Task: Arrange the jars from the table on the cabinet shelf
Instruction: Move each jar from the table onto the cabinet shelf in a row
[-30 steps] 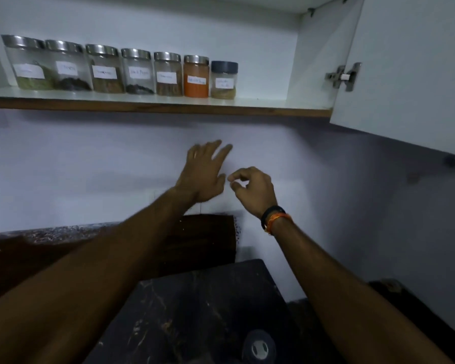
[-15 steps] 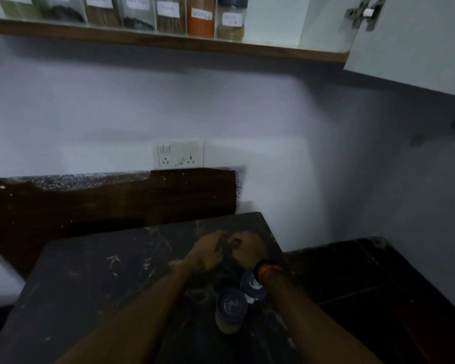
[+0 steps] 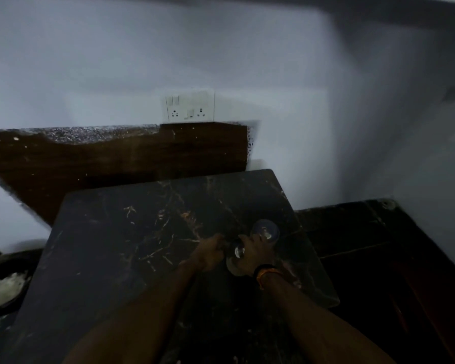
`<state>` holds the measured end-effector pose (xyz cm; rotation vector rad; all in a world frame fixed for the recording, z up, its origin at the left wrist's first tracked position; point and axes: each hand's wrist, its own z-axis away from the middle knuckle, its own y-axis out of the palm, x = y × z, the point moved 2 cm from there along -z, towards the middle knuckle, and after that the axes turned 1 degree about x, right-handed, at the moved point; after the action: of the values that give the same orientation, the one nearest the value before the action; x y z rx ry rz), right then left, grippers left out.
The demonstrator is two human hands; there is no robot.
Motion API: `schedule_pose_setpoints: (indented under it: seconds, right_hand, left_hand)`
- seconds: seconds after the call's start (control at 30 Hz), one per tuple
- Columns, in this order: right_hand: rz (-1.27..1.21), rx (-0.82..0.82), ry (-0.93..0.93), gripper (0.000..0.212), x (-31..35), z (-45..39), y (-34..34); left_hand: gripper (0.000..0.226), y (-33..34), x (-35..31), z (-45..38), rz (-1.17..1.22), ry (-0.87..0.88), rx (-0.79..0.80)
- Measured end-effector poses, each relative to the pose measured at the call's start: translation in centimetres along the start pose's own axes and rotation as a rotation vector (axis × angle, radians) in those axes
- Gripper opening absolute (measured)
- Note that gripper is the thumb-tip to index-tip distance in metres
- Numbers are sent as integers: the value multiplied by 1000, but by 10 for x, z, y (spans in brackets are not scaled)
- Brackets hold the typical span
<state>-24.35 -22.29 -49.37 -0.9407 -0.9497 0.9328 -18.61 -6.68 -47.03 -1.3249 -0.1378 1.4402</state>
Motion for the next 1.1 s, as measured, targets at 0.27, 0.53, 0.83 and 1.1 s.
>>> schedule_pose_setpoints:
  seconds: [0.27,0.53,0.83,1.1]
  right_hand:
    - [-139,-26,102,88,12,6,20]
    - [-327,-79,52,76,21,6,8]
    - [-790,73,-254,90,41,-1,-55]
    - [-1037,114,-343,82,63,0,-91]
  left_hand:
    - [44,20,3,20,145,-20,9]
    - [33,16,31,19,466,-211,-106]
    - [49,13,57,26,1343,-590,62]
    - [67,-13,42,24,1823,-422,174]
